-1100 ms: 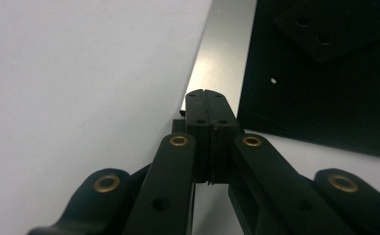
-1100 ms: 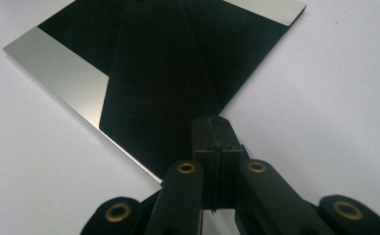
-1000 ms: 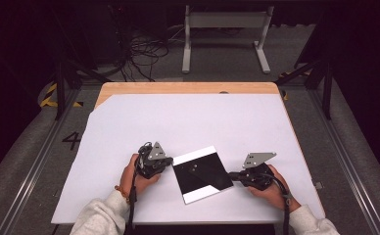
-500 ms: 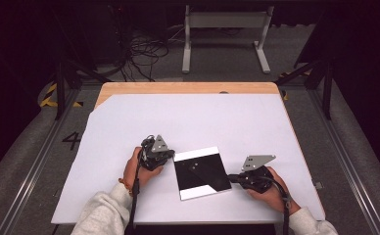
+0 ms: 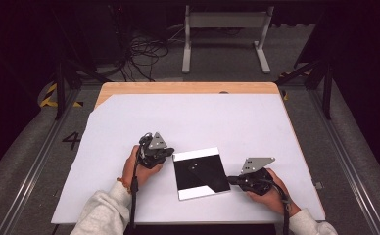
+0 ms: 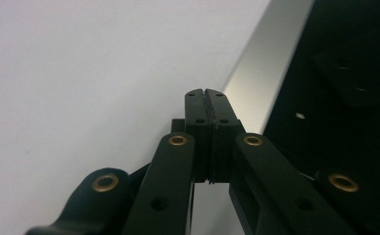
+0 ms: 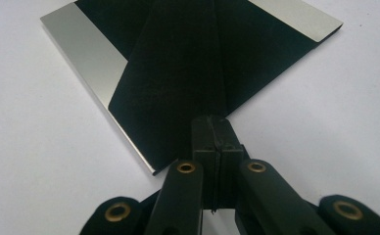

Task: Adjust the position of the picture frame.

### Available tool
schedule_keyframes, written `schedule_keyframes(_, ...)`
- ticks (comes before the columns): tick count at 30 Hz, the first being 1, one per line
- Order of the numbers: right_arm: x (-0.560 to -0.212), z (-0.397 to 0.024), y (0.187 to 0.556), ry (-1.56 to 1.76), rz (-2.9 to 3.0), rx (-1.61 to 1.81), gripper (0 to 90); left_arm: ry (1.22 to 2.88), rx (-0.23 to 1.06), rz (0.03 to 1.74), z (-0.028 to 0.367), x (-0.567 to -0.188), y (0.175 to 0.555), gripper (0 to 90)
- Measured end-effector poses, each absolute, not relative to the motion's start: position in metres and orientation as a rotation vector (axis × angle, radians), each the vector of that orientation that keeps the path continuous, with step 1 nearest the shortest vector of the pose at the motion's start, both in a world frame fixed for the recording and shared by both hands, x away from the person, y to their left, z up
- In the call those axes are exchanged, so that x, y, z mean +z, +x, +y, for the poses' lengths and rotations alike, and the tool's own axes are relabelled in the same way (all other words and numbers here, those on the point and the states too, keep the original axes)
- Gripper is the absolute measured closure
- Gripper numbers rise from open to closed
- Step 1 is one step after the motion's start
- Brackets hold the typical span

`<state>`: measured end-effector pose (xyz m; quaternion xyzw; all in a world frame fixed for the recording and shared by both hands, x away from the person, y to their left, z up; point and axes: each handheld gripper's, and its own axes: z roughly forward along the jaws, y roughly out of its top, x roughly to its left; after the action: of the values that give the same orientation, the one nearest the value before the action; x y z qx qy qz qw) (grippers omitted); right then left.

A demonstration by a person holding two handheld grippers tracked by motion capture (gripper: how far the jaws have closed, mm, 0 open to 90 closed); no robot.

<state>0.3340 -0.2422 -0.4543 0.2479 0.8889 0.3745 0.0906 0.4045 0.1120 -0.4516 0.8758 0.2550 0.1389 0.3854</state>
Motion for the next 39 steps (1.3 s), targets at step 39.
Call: schedule_keyframes(39,-0.456,-0.237,0.315,0.680,2.676,1.152,90.0,2.266,0.294,0.578,0.101,-0.465,0.406,89.6)
